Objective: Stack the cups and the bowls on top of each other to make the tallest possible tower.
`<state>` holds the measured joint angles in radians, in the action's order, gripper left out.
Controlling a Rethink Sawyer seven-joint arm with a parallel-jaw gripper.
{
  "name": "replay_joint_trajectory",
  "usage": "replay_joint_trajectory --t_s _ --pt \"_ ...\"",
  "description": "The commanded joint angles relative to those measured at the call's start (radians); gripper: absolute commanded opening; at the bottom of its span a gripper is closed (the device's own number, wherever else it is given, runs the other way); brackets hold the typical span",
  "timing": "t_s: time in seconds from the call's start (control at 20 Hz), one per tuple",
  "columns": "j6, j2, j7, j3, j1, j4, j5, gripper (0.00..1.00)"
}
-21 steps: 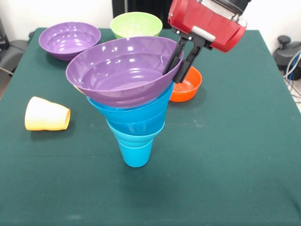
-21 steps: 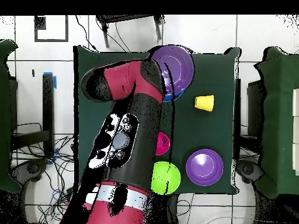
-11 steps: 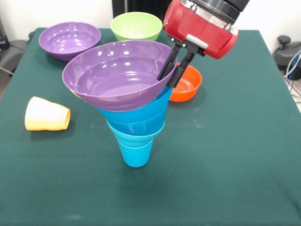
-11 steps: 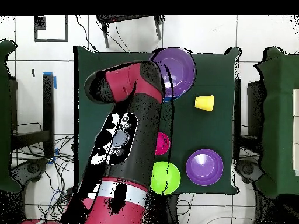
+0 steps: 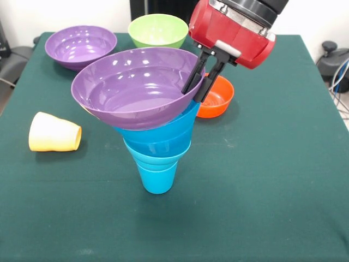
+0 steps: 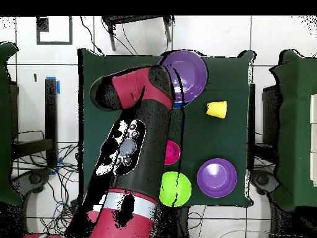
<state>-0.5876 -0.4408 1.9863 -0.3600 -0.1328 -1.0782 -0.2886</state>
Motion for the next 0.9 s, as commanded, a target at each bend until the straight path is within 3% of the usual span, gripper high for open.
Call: replay_joint_trajectory --t_s 0.05,0.9 --pt "0.034 0.031 -0.015 0.072 -0.011 -0.113 -0.073 0.00" --pt "0.027 0.020 0.040 0.059 -0.040 -0.157 -0.050 0.00"
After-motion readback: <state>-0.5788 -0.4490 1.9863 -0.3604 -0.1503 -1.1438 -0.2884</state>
